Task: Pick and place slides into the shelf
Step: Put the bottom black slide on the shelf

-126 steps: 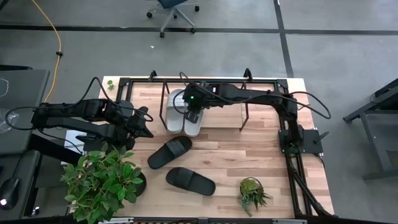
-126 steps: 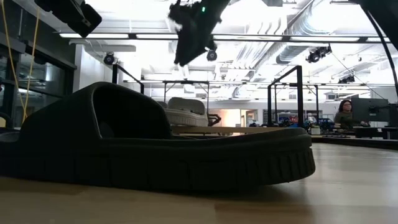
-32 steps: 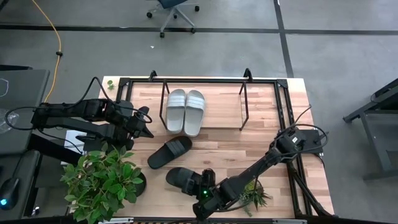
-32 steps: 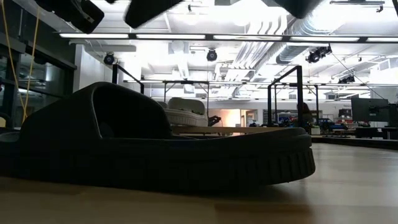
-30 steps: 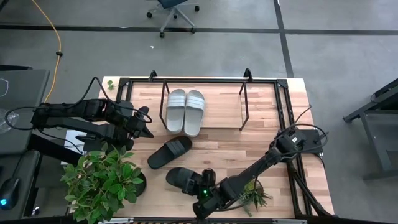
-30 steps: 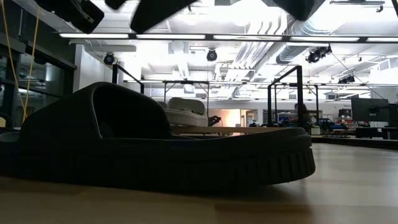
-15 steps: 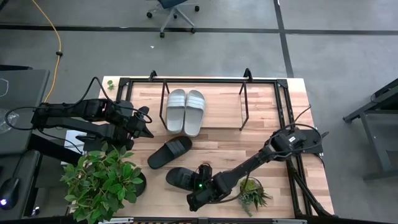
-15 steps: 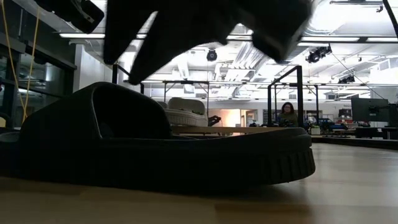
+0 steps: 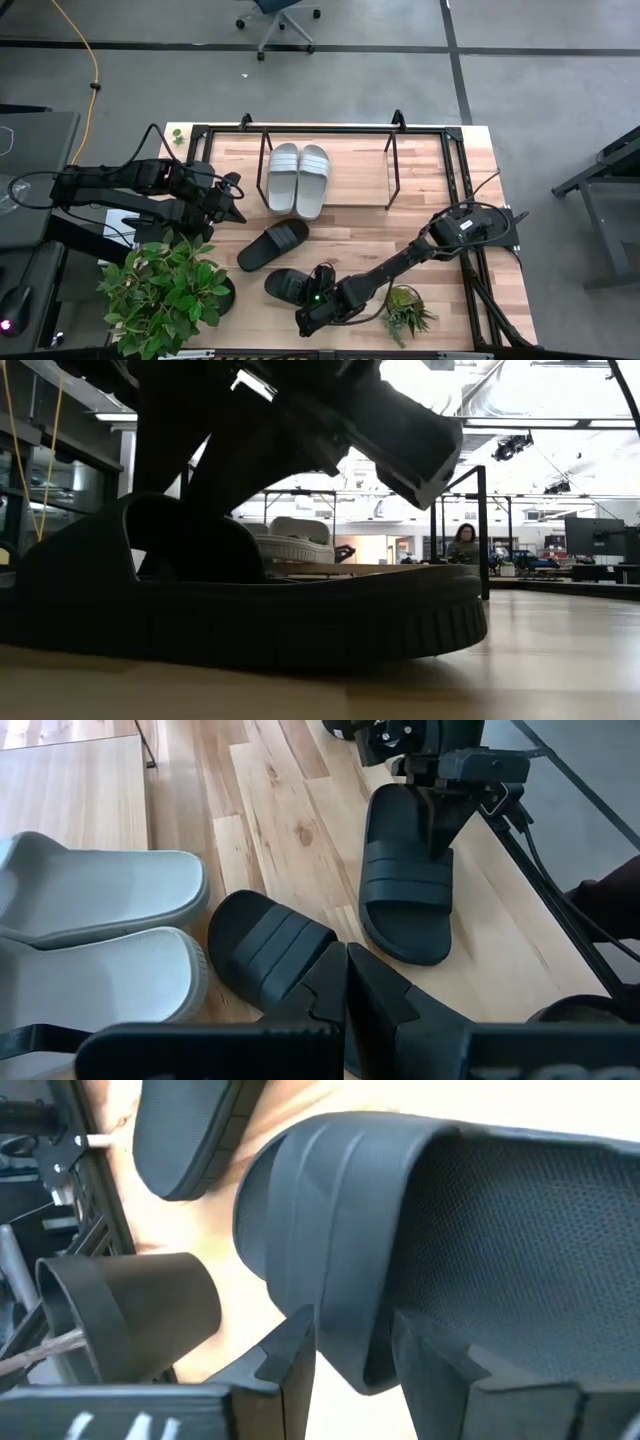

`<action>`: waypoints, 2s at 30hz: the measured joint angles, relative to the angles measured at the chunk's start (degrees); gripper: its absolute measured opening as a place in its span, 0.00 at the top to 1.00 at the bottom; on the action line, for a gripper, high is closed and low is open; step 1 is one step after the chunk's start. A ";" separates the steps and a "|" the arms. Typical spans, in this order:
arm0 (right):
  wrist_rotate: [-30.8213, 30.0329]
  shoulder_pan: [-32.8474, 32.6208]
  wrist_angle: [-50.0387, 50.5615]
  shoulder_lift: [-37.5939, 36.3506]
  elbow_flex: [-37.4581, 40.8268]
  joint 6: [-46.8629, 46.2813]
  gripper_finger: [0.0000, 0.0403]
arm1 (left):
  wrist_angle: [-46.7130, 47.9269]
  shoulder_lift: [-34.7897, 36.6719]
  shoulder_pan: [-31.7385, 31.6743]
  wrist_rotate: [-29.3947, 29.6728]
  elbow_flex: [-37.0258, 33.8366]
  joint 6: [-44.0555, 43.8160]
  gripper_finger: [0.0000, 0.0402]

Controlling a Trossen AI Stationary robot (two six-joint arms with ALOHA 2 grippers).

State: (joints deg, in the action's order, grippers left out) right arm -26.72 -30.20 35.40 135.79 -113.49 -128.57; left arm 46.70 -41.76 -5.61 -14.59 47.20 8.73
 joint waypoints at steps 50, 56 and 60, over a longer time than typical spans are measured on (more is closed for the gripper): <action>-5.75 -2.06 -0.51 0.72 -2.00 0.59 1.00 | 0.22 0.00 0.02 -7.92 0.00 15.26 1.00; -6.35 -3.51 1.87 0.72 -5.63 0.48 1.00 | 0.24 0.00 0.00 -7.89 0.00 15.24 1.00; -9.18 -3.66 7.62 0.72 -9.48 0.48 1.00 | 0.24 0.00 0.00 -7.87 0.00 15.23 1.00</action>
State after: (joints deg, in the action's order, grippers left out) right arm -35.90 -33.86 43.02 136.51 -122.97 -128.09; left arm 46.94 -41.76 -5.61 -22.46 47.20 23.97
